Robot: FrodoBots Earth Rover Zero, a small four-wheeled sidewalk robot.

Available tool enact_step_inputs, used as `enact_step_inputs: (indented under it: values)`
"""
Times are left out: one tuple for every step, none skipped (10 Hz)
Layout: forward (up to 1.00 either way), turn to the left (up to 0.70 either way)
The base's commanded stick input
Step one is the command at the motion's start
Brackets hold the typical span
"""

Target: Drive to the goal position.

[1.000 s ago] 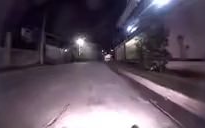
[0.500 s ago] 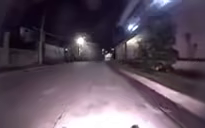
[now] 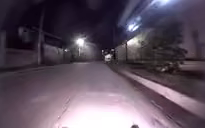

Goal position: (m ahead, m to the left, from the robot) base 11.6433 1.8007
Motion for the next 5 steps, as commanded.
enact_step_inputs:
  values:
    - [0.70, 0.00]
    - [0.70, 0.00]
    - [0.70, 0.00]
    - [0.70, 0.00]
    - [0.70, 0.00]
